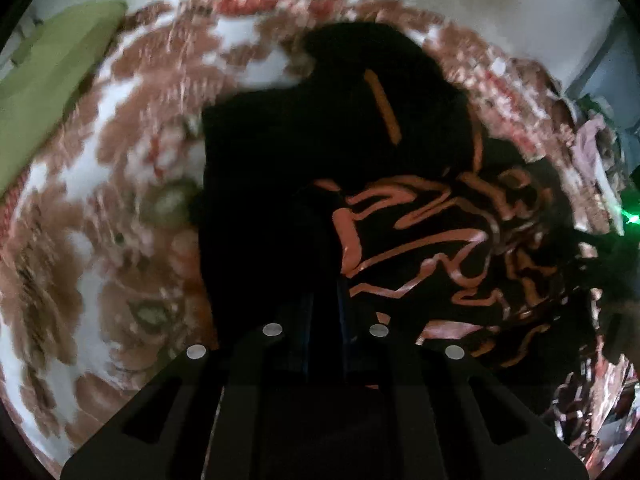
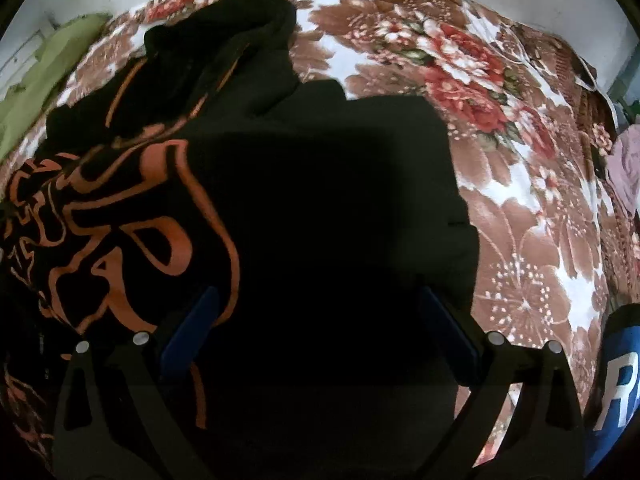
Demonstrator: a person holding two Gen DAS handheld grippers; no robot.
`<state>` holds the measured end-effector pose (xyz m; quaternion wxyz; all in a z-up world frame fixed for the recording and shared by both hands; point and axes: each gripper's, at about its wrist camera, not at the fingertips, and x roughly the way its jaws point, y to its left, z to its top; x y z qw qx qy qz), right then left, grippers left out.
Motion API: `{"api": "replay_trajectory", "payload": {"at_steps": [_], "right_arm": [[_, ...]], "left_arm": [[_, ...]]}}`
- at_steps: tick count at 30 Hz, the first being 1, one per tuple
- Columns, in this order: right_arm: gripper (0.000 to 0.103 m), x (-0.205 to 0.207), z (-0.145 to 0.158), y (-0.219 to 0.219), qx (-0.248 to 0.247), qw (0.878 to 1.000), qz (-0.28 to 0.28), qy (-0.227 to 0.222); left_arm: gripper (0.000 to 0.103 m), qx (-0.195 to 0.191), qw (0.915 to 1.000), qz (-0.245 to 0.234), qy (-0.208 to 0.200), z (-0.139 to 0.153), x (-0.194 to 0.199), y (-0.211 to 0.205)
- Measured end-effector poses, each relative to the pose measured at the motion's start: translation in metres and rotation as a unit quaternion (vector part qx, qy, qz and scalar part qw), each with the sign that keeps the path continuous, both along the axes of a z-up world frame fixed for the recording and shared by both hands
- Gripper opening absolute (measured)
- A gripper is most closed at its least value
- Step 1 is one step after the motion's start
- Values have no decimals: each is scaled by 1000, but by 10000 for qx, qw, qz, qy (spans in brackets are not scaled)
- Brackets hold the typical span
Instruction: Fold large clothes
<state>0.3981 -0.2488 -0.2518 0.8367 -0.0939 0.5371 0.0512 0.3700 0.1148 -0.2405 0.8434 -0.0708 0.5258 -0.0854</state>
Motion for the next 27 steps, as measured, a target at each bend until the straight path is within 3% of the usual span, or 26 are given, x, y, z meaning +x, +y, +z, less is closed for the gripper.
{"api": "replay_trajectory", "payload": {"at_steps": [6, 8, 10, 12, 17, 20, 27], "right_arm": [[98, -2, -16, 14, -568, 9982, 120, -135], [98, -1, -14, 15, -604, 9980, 51, -167], [98, -3, -6, 15, -513, 9984, -45, -215], [98, -7, 6, 16, -377, 9988, -165, -276], [98, -10, 44, 37, -174, 9980, 3, -605], [98, 0, 57, 48, -80, 9969, 100, -775], [98, 31, 39, 61, -87, 9973, 209, -695]], "left_arm": [[17, 463, 9983, -202, -295, -16, 1, -16], [32, 738, 9965, -267, -289, -14, 0, -21], [68, 858, 9955, -278, -273, -7, -2, -20], [75, 798, 9962, -209, -278, 3, -6, -12], [82, 1226, 9904, -14, -637, 33, -18, -1], [86, 1182, 9888, -84, -907, 49, -21, -15], [88, 1104, 9828, -885, -1191, 40, -13, -85]]}}
